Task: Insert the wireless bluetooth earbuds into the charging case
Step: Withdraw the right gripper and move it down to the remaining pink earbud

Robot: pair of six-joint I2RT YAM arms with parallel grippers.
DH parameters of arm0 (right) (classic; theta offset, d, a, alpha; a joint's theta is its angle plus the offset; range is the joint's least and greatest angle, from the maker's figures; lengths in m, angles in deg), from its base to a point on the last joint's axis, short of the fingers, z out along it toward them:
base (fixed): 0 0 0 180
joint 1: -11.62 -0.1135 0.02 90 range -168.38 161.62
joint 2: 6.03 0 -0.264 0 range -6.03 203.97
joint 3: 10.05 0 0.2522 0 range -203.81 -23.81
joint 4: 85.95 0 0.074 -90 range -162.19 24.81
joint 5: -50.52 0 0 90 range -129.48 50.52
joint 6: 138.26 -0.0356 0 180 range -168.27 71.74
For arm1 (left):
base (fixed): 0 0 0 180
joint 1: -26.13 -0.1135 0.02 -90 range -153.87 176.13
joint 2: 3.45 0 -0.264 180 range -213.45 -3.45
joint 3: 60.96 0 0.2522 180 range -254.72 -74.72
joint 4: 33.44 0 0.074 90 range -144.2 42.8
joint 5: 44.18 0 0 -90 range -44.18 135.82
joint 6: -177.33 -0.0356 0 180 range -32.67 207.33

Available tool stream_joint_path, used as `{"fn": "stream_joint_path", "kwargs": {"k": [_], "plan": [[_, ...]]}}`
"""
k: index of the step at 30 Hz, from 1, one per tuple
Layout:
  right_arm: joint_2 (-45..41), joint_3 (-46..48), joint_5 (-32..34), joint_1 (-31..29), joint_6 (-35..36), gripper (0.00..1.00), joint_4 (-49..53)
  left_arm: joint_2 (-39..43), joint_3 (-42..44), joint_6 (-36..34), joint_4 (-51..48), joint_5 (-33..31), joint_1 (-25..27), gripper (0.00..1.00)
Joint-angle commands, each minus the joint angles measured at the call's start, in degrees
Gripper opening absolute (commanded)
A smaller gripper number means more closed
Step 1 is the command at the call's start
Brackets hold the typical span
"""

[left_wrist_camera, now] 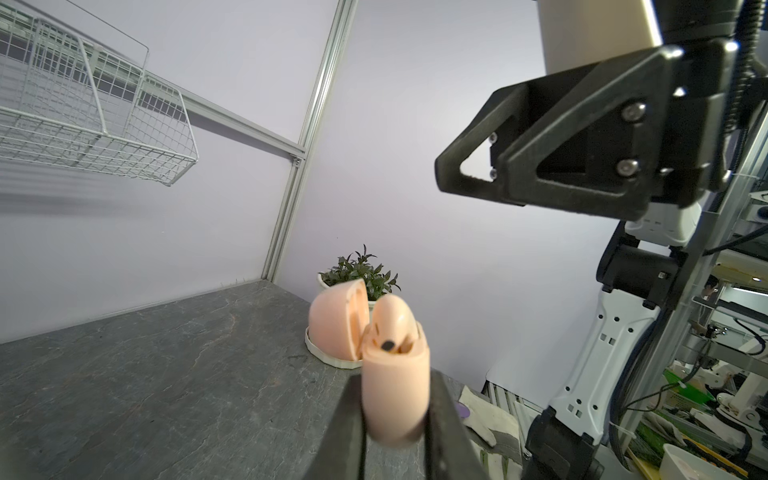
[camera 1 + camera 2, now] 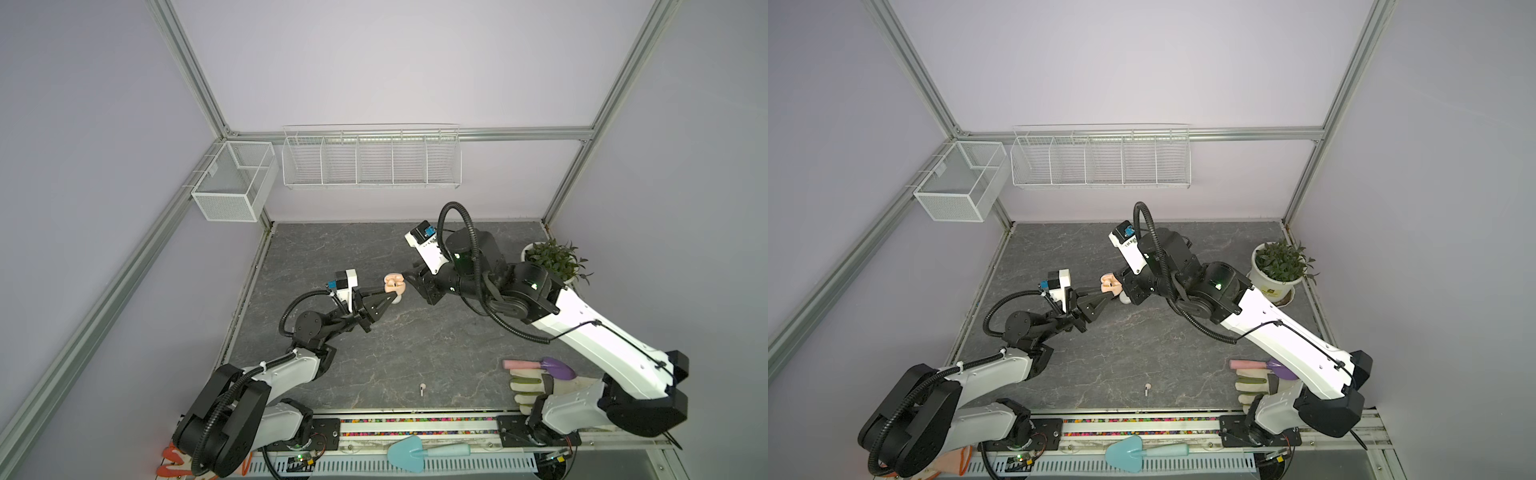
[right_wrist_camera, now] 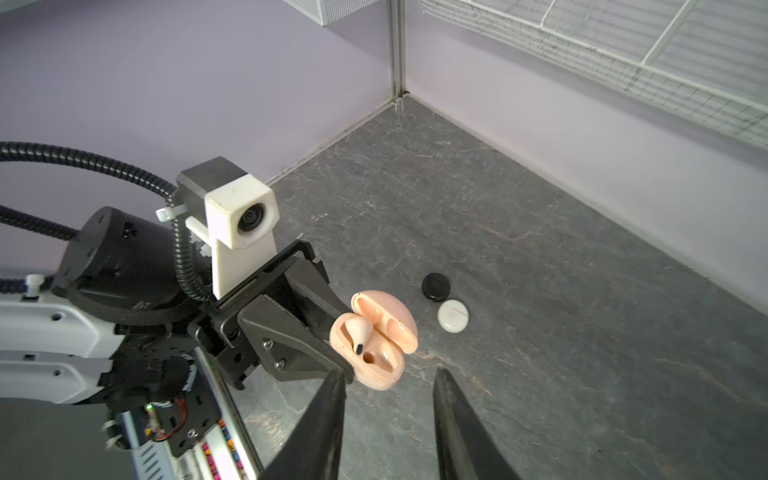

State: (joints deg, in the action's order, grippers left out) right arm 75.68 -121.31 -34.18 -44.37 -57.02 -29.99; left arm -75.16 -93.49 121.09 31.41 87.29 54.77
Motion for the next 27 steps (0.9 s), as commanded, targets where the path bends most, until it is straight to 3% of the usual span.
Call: {"fn": "stream_joint_path", "kwargs": {"k": [1, 11, 27], "plan": [[0.5, 1.2, -13.2, 1.8, -3.7, 0.38, -0.2, 1.3, 0.8, -1.1, 2.4, 0.9, 0.3, 0.0], [5.0, -1.1, -19.9, 3.1, -3.9, 0.35, -0.3, 1.7, 1.0, -1.2, 2.4, 0.7, 0.3, 0.0], [8.1, -2.8, -22.4, 4.6, -3.7, 0.34, -0.1, 2.2, 1.4, -1.6, 2.5, 0.4, 0.3, 0.0]]}}
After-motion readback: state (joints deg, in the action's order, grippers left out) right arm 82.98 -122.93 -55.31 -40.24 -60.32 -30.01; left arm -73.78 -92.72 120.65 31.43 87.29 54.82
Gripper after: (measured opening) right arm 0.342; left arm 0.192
